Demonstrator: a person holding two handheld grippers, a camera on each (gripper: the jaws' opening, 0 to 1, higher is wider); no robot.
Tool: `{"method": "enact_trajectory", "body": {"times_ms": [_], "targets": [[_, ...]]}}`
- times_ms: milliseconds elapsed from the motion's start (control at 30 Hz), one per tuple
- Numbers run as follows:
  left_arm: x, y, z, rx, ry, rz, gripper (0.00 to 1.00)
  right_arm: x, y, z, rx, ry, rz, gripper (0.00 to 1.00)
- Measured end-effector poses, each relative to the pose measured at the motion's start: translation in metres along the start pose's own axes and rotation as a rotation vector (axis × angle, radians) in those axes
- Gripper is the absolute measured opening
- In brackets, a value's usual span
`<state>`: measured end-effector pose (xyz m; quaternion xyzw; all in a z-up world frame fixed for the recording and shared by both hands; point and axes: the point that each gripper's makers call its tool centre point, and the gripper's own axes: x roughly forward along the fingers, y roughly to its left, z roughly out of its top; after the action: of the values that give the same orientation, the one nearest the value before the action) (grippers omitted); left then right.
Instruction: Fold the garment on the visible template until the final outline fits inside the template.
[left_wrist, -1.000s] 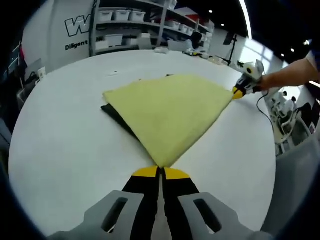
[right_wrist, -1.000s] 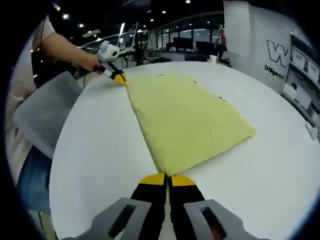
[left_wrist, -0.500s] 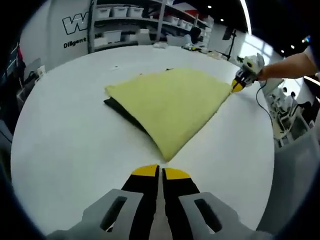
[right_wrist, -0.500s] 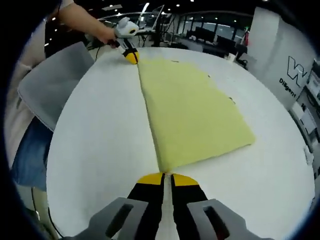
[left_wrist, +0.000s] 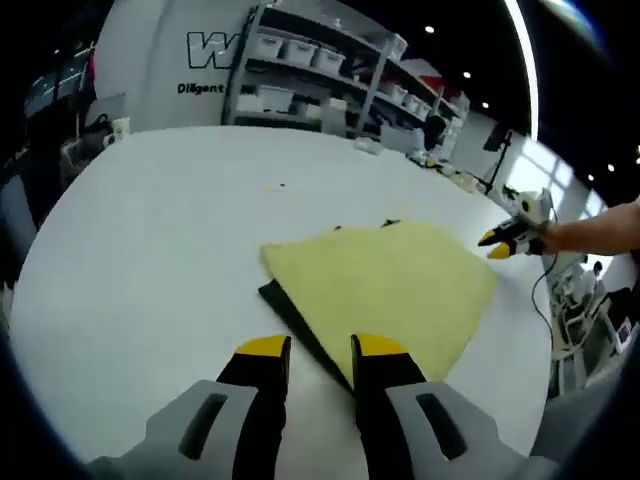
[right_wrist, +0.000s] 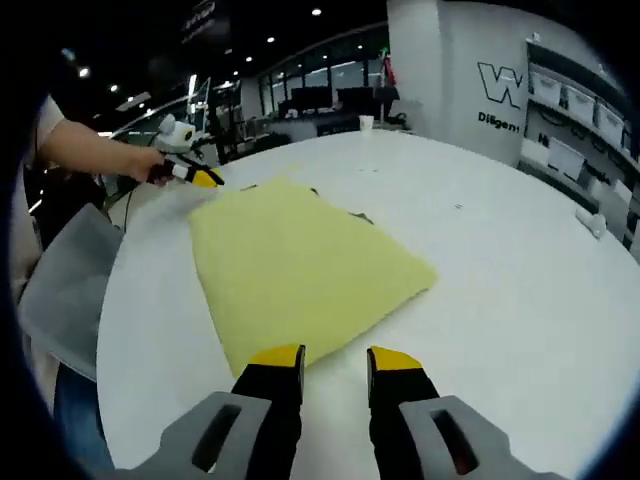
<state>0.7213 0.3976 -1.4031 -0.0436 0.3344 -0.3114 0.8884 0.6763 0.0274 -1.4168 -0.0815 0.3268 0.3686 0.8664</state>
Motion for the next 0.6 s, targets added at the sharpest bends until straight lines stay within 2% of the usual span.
{"method": "enact_trajectory", "body": {"times_ms": [67,133,300,400,600], "targets": [[0.01,0.003,0.009,-0.01,0.001,0.015,0.28,0.005,-0.007,0.005,0.013,-0.014,-0.023,0.2],[0.021,0.007,0.018,0.003,-0.009,0.027,0.29,0.01,-0.015,0.012,0.076,-0.041,-0.049,0.22],[0.039,0.021,0.021,0.011,0.04,0.072,0.32,0.024,-0.039,0.026,0.146,-0.072,-0.102,0.24],[0.047,0.03,0.023,-0.004,0.058,0.092,0.31,0.036,-0.041,0.034,0.189,-0.086,-0.103,0.25],[0.061,0.032,0.028,-0.111,0.069,0.077,0.28,0.052,-0.042,0.035,0.24,-0.062,-0.106,0.25]]}}
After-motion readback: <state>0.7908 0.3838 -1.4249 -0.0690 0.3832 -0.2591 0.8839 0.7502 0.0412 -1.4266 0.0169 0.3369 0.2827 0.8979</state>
